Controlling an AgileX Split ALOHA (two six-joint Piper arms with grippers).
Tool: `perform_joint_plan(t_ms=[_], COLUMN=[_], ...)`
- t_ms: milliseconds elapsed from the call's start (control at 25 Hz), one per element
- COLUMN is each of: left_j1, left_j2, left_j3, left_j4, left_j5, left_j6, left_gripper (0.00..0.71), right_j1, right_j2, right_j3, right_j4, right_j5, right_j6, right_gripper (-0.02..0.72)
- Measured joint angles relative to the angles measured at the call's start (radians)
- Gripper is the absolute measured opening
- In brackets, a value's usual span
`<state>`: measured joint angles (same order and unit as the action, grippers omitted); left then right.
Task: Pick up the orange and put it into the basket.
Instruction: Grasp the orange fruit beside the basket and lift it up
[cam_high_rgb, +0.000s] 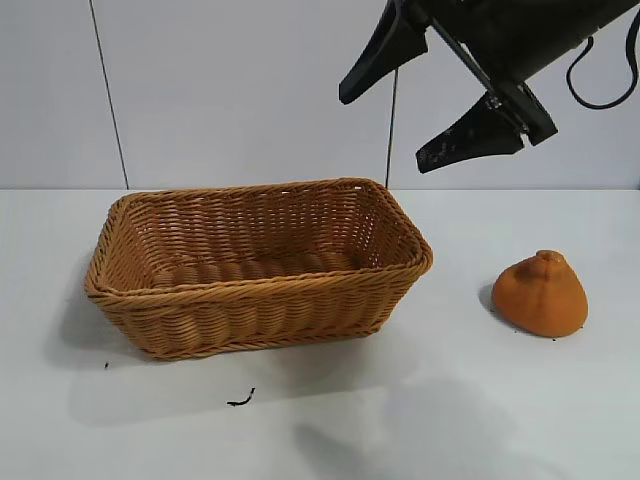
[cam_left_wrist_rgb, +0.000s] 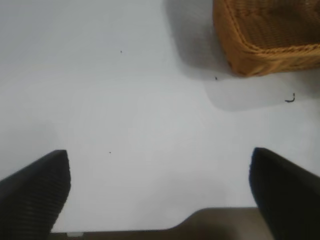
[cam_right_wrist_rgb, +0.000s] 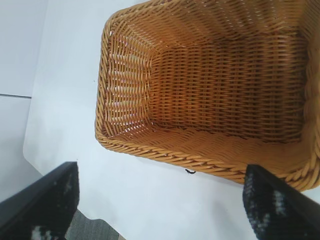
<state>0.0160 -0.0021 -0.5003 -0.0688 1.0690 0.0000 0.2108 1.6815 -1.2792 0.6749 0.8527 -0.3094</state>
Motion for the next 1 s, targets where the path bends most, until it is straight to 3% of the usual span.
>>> perform_joint_plan(t_ms=[120, 160, 240, 280, 680, 1000], left_j1=[0.000, 0.000, 0.000, 0.000, 0.000, 0.000], left_j2=[-0.004, -0.004, -0.004, -0.004, -0.004, -0.004], left_j3=[0.000, 0.000, 0.000, 0.000, 0.000, 0.000], left_j4=[0.000, 0.000, 0.000, 0.000, 0.000, 0.000], left_j5=[-0.001, -0.001, -0.001, -0.001, -0.001, -0.001], left_j6=[0.000, 0.000, 0.000, 0.000, 0.000, 0.000], left_gripper=[0.696, 0.696, 0.696, 0.696, 0.696, 0.696], right_j1=[0.000, 0.000, -0.007, -0.035, -0.184, -0.189], right_j2=[0.005, 0.005, 0.018, 0.043, 0.238, 0.401], right_j3=[-0.092, -0.092, -0.142, -0.193, -0.272, -0.272], right_j4=[-0.218, -0.218, -0.336, -0.433, -0.485, -0.500], right_j5=[0.053, 0.053, 0.091, 0.134, 0.230, 0.203], right_j6=[0.144, 0.144, 0.208, 0.253, 0.273, 0.299], right_gripper=[0.610, 0.610, 0.610, 0.610, 0.610, 0.610])
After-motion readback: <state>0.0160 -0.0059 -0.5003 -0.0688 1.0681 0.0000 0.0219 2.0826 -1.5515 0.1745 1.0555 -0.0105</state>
